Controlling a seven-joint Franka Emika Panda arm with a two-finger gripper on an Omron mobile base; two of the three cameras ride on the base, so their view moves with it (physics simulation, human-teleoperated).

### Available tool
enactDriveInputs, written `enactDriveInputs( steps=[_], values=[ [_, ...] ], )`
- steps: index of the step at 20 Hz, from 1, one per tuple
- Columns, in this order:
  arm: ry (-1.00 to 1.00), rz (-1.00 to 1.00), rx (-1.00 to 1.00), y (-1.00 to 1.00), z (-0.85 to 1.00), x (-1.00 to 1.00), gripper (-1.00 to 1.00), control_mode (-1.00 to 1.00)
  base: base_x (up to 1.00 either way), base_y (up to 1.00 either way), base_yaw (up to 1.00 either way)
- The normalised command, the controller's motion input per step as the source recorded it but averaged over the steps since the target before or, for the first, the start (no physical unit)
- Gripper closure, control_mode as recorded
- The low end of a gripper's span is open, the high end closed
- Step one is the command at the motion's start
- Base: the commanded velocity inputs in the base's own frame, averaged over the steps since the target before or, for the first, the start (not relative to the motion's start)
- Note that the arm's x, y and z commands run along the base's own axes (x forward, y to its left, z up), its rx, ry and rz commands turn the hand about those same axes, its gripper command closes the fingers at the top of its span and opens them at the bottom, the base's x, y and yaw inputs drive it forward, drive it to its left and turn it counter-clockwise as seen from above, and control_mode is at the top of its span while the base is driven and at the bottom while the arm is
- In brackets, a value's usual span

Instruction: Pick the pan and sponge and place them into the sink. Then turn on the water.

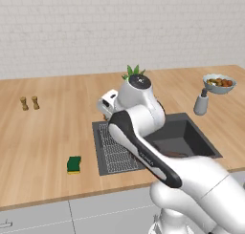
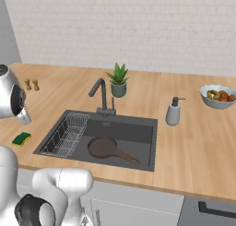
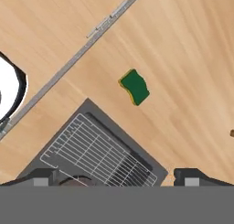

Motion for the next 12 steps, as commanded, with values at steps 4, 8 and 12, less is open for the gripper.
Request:
enactDriveInputs(
  steps=[4, 8, 12],
  values=[
    [0.05, 0.28, -0.18, 0.67, -0.43, 0.30, -1.00, -1.00, 0.00, 0.00, 0.00],
    [0.11, 0.31, -0.13, 0.50, -0.33, 0.19, -1.00, -1.00, 0.00, 0.00, 0.00],
    [0.10, 0.26, -0.10, 0.48, -0.36, 0.17, -1.00, -1.00, 0.00, 0.00, 0.00]
  ],
)
